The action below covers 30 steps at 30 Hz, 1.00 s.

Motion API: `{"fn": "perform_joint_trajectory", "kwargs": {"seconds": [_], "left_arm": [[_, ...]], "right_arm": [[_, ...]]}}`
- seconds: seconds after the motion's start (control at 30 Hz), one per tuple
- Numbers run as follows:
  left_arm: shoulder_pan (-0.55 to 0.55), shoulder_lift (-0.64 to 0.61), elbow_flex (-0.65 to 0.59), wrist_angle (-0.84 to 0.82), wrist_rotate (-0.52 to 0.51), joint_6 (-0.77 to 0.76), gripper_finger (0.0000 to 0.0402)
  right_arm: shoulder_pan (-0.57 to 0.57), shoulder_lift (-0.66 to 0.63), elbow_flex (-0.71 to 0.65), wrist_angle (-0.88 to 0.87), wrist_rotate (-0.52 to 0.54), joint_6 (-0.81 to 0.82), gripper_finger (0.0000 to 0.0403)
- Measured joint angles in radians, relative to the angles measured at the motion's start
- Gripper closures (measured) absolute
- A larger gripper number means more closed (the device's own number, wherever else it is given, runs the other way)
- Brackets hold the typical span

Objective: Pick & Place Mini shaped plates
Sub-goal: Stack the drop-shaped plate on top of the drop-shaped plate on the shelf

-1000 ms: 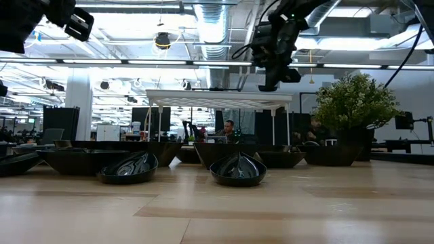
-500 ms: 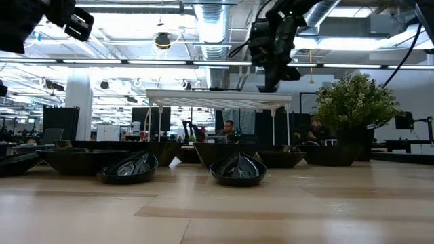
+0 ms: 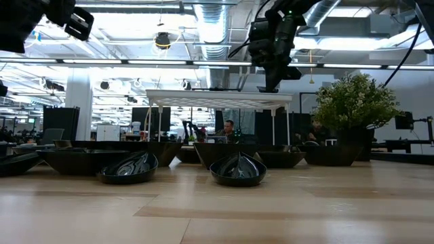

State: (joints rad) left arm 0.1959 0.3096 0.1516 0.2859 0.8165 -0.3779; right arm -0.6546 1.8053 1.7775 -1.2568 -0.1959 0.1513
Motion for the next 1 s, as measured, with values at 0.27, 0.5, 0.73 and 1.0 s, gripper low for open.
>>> {"fn": "perform_joint_trajectory", "kwargs": {"seconds": [0.27, 0.5, 0.73, 1.0], "left_arm": [[0.0, 0.0, 0.0, 0.008, 0.0, 0.0, 0.0219], [0.0, 0.0, 0.0, 0.008, 0.0, 0.0, 0.0219], [0.0, 0.0, 0.0, 0.008, 0.0, 0.0, 0.0219], [0.0, 0.0, 0.0, 0.008, 0.0, 0.0, 0.0219]], "right_arm": [[0.014, 0.0, 0.0, 0.0, 0.003, 0.0, 0.0403], [0.02, 0.0, 0.0, 0.009, 0.019, -0.016, 0.0403], [0.02, -0.001, 0.0, 0.006, 0.022, -0.019, 0.0403], [0.031, -0.001, -0.001, 0.022, 0.044, -0.003, 0.0403]]}}
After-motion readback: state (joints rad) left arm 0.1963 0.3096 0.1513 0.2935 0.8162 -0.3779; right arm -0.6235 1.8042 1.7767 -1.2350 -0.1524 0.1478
